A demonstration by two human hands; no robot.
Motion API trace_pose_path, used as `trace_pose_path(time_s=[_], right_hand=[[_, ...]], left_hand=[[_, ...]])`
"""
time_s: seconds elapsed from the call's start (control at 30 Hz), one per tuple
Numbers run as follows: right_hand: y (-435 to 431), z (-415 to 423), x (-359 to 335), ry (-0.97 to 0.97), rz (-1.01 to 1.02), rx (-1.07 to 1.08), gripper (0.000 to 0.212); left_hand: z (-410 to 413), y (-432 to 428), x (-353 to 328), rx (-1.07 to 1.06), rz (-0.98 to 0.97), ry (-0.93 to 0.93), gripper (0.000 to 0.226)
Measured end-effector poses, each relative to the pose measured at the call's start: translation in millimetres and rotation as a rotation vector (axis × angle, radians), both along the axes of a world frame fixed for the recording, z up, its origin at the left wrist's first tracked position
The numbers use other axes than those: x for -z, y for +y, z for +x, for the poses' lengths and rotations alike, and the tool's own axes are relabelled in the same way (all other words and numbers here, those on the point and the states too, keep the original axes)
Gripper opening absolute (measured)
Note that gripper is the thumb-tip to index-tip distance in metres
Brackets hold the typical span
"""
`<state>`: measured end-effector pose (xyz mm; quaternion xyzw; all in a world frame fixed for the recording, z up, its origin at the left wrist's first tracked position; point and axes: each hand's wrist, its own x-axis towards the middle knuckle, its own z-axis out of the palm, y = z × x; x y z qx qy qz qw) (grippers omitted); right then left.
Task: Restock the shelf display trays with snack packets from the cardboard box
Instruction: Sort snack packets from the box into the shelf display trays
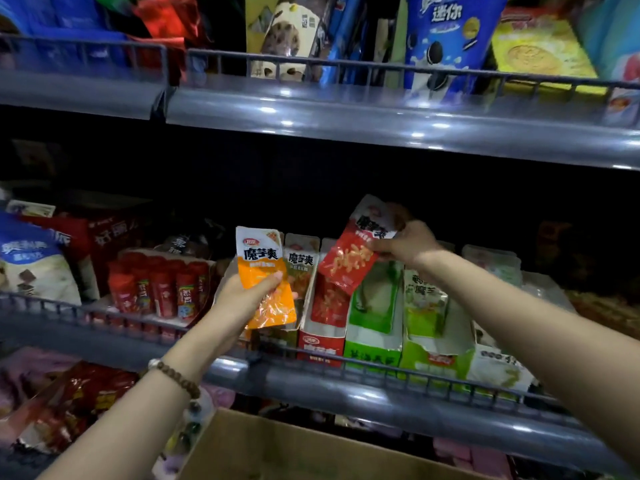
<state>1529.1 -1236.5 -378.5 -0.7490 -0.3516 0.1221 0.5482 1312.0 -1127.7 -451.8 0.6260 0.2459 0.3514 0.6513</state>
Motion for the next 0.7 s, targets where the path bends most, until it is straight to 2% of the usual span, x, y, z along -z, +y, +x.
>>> trace_pose_path(time_s=[0.13,0.27,0.3,0.37,0.4,0.5,0.57,0.7], right_hand=[[30,11,11,-0.245,-0.224,0.065,0.035],[50,7,27,-0.344,-0.243,-0.013,0.049],[52,6,33,-0.392,-0.255,-0.032,0.045],[51,4,44,-0.539,-0.301,-0.006,0.029],[50,4,51,-0.629,-0.314,0.019,0.029],[51,10,70,-0.806,-0.337,0.033,0.05],[52,11,75,-0.847,-0.35,0.033,0.058],[54,11,74,-0.865,-0.397,0.063,0.057]], left_hand=[[14,10,5,-0.054,0.079,0.101,0.005],[25,20,17,-0.04,0.062,0.158,0.016],[27,20,20,-0.012,0.052,0.162,0.019],[30,18,24,0.039,0.038,0.172,0.037],[30,17,26,0.059,0.038,0.172,0.05],[31,18,30,0.085,0.041,0.165,0.066],[31,17,30,0.083,0.027,0.155,0.057],[30,15,30,0.063,0.052,0.141,0.031]])
